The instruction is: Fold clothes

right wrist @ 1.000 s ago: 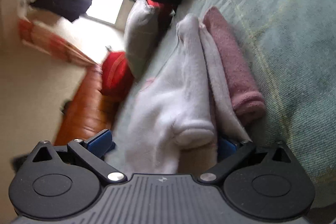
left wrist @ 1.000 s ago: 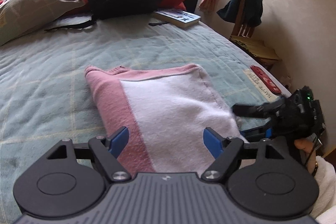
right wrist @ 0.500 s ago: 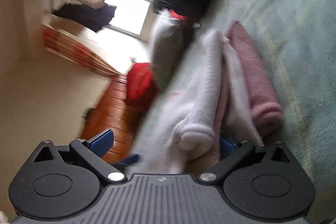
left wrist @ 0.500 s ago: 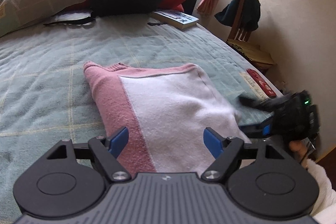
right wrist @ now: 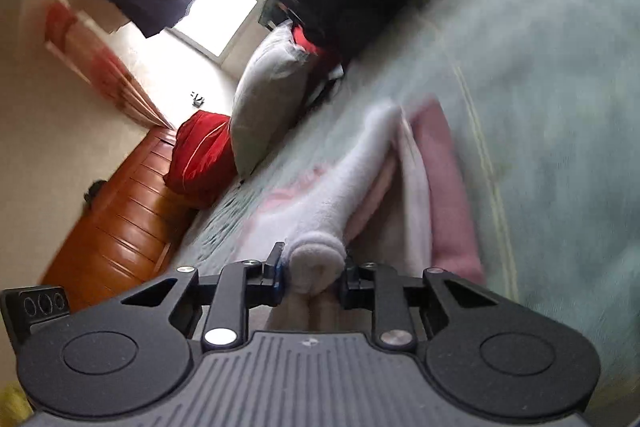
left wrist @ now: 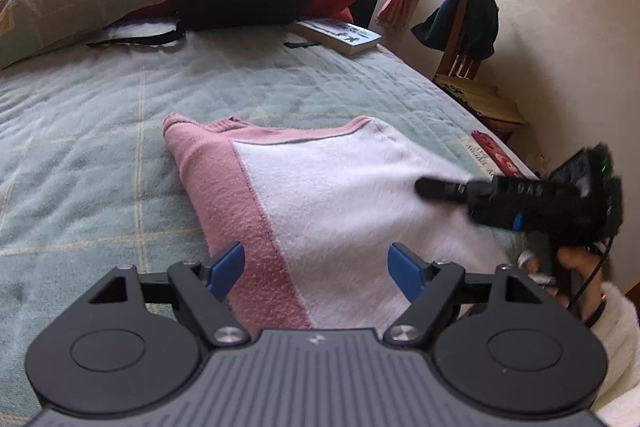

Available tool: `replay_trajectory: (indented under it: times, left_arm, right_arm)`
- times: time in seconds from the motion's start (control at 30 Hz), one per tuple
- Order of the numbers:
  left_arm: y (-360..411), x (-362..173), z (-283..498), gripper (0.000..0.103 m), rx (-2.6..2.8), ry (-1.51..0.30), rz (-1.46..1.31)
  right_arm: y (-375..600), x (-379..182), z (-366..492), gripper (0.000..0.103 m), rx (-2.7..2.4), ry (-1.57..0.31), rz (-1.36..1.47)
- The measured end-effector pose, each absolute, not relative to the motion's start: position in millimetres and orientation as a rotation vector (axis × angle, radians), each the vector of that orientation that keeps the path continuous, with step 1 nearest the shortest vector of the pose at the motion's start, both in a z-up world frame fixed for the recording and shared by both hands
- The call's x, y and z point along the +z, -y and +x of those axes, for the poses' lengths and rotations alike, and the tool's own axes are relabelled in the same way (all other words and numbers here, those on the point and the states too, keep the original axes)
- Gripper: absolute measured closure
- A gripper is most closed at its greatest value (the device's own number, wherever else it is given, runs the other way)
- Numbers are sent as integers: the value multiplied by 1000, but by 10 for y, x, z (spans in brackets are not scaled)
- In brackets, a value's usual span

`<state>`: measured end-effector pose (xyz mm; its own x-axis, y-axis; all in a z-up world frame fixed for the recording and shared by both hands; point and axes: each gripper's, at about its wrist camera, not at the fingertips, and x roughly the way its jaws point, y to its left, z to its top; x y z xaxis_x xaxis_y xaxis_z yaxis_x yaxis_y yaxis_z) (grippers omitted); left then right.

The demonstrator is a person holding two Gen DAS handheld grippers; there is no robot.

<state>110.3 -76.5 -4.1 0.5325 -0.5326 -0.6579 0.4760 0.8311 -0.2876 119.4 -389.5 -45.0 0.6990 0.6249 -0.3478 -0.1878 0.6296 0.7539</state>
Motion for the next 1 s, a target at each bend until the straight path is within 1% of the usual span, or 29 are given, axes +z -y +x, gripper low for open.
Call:
replay_trajectory:
  times: [0.1,0.27,0.37,0.57,0.63,0.73,0.87,0.93,1.0]
  left_arm:
    - [776,-26,1088,24,-614,-804,-76]
    - [810,-73,1119,24,-626,-820,-76]
    - [831,-64,1136,24,-635,-819,-71]
    - [891,-58,1341,24,-725,-775,-125]
    - [948,-135,1461,23,-739,-778,-127]
    - [1049,-380,1693,24,-687,-841,-99]
    - [1098,-392,1792,24,-694,-830,-91]
    - [1083,-316,1789,24,-686,-833,-106]
    - [1015,-225,1722,24,-684,-815,-121]
  right_arm:
    - [3935,-401,1179,74,475,-656,709]
    - [3998,-777,1160,76,425,-740,787]
    - [4050,-774,1107,76,421,-717,813]
    - [3982,-732,1076,76,413,-717,742]
    - [3970,-727,1039,74,416,-715,723]
    - [4011,-703,972,72,419,-712,720]
    - [4123,-591,859,70,404,-708,698]
    - [4150,-455,850,59,379,-698,649]
    - [4166,-289,870,57,356,-685,588]
